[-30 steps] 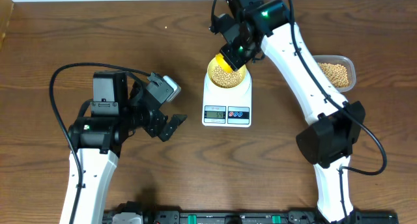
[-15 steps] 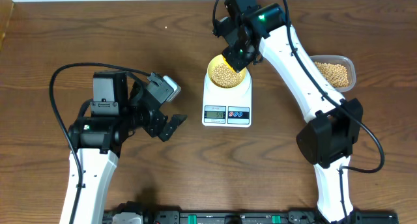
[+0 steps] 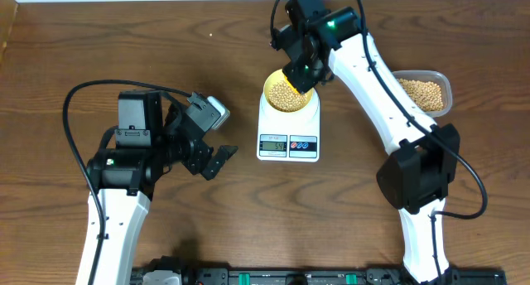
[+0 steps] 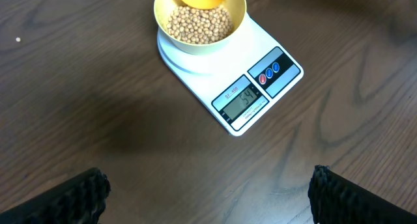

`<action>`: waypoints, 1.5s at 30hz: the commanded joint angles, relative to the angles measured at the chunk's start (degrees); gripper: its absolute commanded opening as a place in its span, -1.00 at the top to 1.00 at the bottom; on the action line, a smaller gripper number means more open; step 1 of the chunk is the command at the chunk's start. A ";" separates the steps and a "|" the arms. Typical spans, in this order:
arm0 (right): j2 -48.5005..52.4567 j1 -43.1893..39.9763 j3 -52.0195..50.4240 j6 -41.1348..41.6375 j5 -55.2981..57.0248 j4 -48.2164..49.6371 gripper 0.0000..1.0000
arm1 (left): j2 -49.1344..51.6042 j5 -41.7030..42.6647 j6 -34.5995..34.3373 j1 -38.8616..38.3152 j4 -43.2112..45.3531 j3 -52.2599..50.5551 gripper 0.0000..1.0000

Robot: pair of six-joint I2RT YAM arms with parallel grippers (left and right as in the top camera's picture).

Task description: Scoop item into bowl and weigh 50g on scale

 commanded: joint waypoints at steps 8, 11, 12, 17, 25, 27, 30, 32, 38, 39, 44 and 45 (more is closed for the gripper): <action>-0.09 1.73 -0.92 -0.72 0.44 1.29 0.98 | 0.22 0.72 0.81 0.24 0.02 -0.35 -0.99; -0.09 1.73 -0.94 -0.72 0.46 1.25 0.98 | 0.22 0.74 0.81 0.24 0.02 -0.35 -0.99; -0.09 1.73 -0.94 -0.72 0.46 1.27 0.98 | 0.22 0.72 0.81 0.24 0.02 -0.35 -0.99; -0.09 1.73 -0.94 -0.70 0.70 1.73 0.98 | 0.22 0.72 0.81 0.24 0.02 -0.35 -0.99; -0.09 1.73 -1.29 -0.76 2.03 2.54 0.98 | 0.22 0.72 0.81 0.24 0.02 -0.35 -0.99; -0.09 1.70 -1.33 -0.79 2.19 2.58 0.98 | 0.22 0.72 0.81 0.24 0.02 -0.35 -0.99; -0.09 1.70 -1.36 -0.79 2.16 2.58 0.98 | 0.22 0.72 0.81 0.24 0.02 -0.35 -0.99; -0.09 1.73 -1.42 -0.79 2.16 2.58 0.98 | 0.22 0.72 0.81 0.24 0.02 -0.35 -0.99; -0.09 1.73 -2.03 -0.76 2.14 2.67 0.98 | 0.22 0.74 0.81 0.24 0.02 -0.35 -0.99; -0.09 1.73 -2.03 -0.76 2.12 2.58 0.98 | 0.22 0.74 0.81 0.24 0.02 -0.35 -0.99; -0.09 1.73 -2.03 -0.79 1.25 2.56 0.98 | 0.22 0.72 0.81 0.24 0.02 -0.35 -0.99; -0.09 1.73 -2.05 -0.79 0.98 2.56 0.98 | 0.22 0.72 0.81 0.24 0.02 -0.35 -0.99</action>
